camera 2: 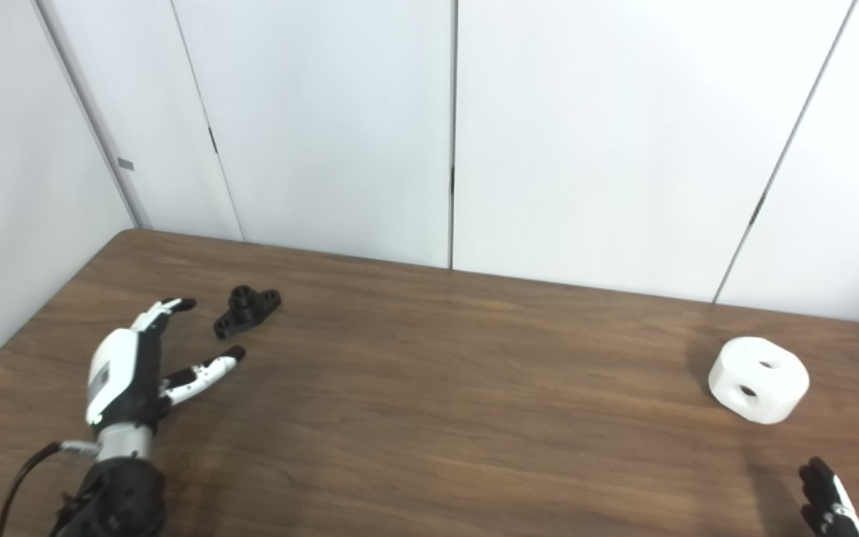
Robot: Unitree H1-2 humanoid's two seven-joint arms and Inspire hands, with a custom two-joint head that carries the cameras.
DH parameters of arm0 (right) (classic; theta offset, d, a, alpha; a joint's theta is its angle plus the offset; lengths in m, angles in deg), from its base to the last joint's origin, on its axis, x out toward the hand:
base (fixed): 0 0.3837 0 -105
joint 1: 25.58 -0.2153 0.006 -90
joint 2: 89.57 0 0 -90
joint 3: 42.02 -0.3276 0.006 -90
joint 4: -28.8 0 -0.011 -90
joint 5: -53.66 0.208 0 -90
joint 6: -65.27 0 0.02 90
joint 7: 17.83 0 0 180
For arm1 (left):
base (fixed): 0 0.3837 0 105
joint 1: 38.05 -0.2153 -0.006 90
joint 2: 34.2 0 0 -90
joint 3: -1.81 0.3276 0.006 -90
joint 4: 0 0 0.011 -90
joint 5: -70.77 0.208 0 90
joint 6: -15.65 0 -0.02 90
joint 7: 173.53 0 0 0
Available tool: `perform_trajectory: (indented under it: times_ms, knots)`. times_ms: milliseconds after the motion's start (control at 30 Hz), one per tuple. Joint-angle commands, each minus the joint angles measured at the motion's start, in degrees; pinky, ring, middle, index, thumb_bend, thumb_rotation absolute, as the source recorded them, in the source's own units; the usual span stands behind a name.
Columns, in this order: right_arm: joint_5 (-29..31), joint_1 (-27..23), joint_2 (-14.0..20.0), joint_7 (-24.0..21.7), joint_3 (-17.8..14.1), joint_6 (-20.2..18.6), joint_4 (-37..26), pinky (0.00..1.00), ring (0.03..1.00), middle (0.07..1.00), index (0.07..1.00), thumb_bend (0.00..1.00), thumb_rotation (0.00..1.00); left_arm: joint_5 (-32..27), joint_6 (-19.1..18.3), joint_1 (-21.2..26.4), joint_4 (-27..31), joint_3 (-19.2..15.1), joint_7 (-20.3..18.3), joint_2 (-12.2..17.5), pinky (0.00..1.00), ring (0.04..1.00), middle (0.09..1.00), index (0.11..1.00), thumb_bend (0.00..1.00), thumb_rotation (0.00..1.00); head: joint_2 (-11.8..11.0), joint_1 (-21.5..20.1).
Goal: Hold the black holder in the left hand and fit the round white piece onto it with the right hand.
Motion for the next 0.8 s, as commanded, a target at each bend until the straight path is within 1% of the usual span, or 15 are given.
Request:
perform_trajectory:
  times_ms: [0, 100, 200, 367, 500, 600, 700, 767]
  knots:
    - [0.0, 3.3, -1.7, 0.3, 1.0, -0.1, 3.0, 1.0, 1.0, 0.982, 0.982, 0.56, 1.0, 2.5, -0.6, 3.4, -1.5, 1.0, 0.4, 2.6, 0.94, 0.956, 0.919, 0.809, 0.88, 0.42, 0.1, 0.0]
    - [-0.2, 3.4, -1.7, 0.4, 1.0, -0.2, 2.9, 1.0, 1.0, 0.982, 0.981, 0.55, 1.0, 4.2, -2.5, 5.7, -5.1, 2.8, 0.3, 4.1, 0.97, 0.954, 0.919, 0.805, 0.89, 0.44, 0.2, -0.1]
    - [-0.3, 3.6, -1.6, 0.3, 1.1, -0.5, 2.6, 1.0, 1.0, 0.985, 0.987, 0.55, 1.0, 4.6, -3.3, 7.2, -7.7, 4.0, 0.5, 5.1, 0.98, 0.951, 0.918, 0.803, 0.89, 0.44, 0.3, -0.1]
    - [-1.2, 3.9, -1.5, 0.5, 1.2, -0.6, 2.2, 1.0, 1.0, 0.986, 0.986, 0.58, 1.0, 4.7, -3.7, 9.4, -11.2, 5.2, 1.2, 6.1, 0.97, 0.946, 0.912, 0.798, 0.89, 0.43, 0.3, -0.4]
    - [-1.3, 4.0, -1.5, 0.6, 1.2, -0.2, 2.3, 1.0, 1.0, 0.989, 0.99, 0.56, 1.0, 4.5, -3.9, 11.2, -14.5, 6.0, 1.3, 7.0, 0.98, 0.954, 0.919, 0.807, 0.88, 0.43, 0.4, -0.5]
    - [-1.7, 4.1, -1.8, 0.9, 1.2, -0.7, 1.7, 1.0, 0.997, 0.977, 0.982, 0.56, 1.0, 4.6, -4.7, 12.1, -15.8, 6.5, 1.0, 7.5, 1.0, 0.962, 0.925, 0.809, 0.87, 0.44, 0.5, -0.5]
    - [-1.8, 4.2, -1.8, 1.0, 1.2, -0.8, 1.4, 1.0, 0.99, 0.973, 0.982, 0.55, 1.0, 4.6, -4.5, 12.8, -17.2, 6.8, 1.8, 7.8, 0.99, 0.959, 0.923, 0.806, 0.87, 0.43, 0.5, -0.5]
    - [-1.4, 4.3, -1.8, 0.9, 1.3, -1.2, 1.2, 1.0, 0.993, 0.974, 0.98, 0.56, 1.0, 4.2, -4.5, 13.3, -18.0, 6.8, 2.1, 7.8, 1.0, 0.959, 0.919, 0.801, 0.87, 0.41, 0.7, -0.7]
